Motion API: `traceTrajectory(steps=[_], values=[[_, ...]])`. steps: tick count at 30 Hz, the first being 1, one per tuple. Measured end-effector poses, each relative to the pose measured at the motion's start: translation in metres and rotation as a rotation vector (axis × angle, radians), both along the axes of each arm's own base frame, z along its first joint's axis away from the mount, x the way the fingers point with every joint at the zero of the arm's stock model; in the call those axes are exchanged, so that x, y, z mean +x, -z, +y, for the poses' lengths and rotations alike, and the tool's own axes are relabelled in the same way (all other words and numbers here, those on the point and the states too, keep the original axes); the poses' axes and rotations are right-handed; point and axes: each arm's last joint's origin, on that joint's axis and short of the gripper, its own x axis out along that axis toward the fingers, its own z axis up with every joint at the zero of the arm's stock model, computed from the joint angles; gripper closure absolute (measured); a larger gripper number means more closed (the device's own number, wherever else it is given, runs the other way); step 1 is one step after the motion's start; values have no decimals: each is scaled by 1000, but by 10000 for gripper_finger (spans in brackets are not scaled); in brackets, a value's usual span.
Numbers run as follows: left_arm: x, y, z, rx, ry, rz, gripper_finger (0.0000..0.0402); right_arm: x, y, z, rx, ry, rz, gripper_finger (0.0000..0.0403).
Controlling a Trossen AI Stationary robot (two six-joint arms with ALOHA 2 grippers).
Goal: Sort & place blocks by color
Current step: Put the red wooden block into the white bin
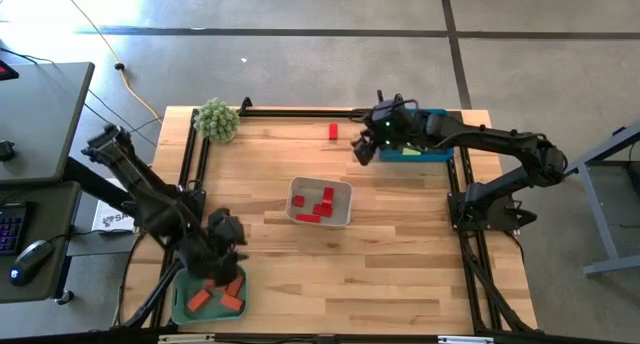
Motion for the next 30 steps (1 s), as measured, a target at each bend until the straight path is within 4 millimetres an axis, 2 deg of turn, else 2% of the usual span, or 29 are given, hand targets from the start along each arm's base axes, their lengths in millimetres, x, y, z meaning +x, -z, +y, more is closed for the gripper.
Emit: traceTrajectory(steps=[8,17,24,30], values=[[8,-21,55,212,-137,-126,243,7,-23,-24,-241,-35,-205,183],[15,-29,122,394,-320,-75,243,1,-48,-55,-468,-6,-373,183],[13,-28,168,448,-481,6,243,-6,-74,-75,-613,17,-381,183],[5,-29,197,463,-594,52,243,2,-95,-99,-627,8,-314,183]])
